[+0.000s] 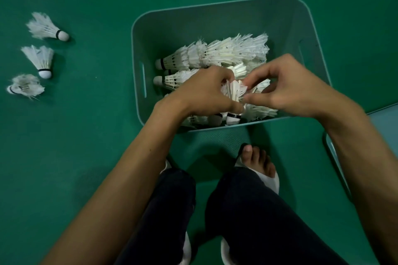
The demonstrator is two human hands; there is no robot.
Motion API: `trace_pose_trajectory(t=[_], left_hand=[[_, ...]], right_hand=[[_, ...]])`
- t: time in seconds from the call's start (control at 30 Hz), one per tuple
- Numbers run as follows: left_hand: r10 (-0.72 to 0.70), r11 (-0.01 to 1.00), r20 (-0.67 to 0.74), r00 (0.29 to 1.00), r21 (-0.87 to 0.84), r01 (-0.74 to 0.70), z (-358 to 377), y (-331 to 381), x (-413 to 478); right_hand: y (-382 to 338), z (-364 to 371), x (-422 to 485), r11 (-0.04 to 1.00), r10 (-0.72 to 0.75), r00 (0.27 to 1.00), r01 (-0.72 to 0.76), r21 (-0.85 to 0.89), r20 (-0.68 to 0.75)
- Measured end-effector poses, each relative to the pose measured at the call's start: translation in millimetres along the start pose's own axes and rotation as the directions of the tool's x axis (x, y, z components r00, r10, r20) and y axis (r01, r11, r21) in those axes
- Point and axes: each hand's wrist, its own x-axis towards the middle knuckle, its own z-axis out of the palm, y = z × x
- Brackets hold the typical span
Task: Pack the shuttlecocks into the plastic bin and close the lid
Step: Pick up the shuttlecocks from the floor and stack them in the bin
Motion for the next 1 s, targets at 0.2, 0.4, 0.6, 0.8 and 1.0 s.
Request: trace_pose_trajectory(t=[0.2, 0.4, 0.6, 0.8, 1.0], left_hand=[[-0.017, 0.999, -0.025, 1.0, -0.051, 0.015, -1.3, 0.3, -4.6], [-0.043, 0.999, -0.021, 0.999, -0.015, 0.043, -2.0, -2.0, -8.9], [-0.017, 0.998, -0.04, 0.999, 0.052, 0.019, -1.3, 1.2, -14.9], [0.008, 0.999, -0.075, 0.997, 0.039, -0.005, -4.5, 3.4, -16.9], [-0.007, 0.998, -0.169, 0.986, -0.061, -0.004, -2.2, 4.9, -12.9]], right_hand=[[-3.7, -9.8, -3.4, 0.985, 0.106, 0.991, -0.116, -0.125, -0.083], [-14.2, -22.1, 6.8, 0.85, 0.248, 0.804, -0.448, -0.277, -0.541], [-18.1, 1.3, 33.1, 0.817, 0.288, 0.73, -0.525, -0.238, -0.62], [5.3, 4.3, 57.2, 0.746, 0.645, 0.737, -0.552, 0.372, -0.201], [16.1, -0.6, 67.9, 0.618, 0.645, 0.763, -0.55, 0.561, 0.037]])
